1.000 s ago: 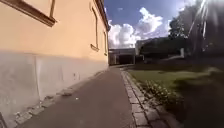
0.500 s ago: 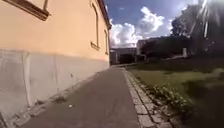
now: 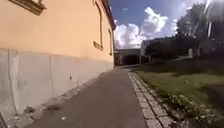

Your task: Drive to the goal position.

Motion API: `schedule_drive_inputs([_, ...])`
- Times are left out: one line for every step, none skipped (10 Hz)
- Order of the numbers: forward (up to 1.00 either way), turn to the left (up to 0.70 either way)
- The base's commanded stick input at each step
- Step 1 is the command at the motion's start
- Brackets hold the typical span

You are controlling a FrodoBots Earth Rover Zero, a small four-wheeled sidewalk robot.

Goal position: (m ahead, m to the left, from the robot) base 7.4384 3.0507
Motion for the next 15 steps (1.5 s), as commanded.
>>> schedule_drive_inputs([0.70, 0.00])
schedule_drive_inputs([0.70, 0.00])
schedule_drive_inputs([0.70, 0.00])
schedule_drive_inputs([0.70, 0.00])
schedule_drive_inputs([0.70, 0.00])
schedule_drive_inputs([0.70, 0.00])
schedule_drive_inputs([0.70, -0.03])
schedule_drive_inputs([0.70, -0.35])
schedule_drive_inputs([0.70, -0.35])
schedule_drive_inputs([0.70, -0.35])
schedule_drive_inputs([0.70, -0.35])
schedule_drive_inputs([0.70, -0.35])
schedule_drive_inputs([0.70, -0.35])
schedule_drive_inputs([0.70, -0.22])
schedule_drive_inputs([0.70, 0.00])
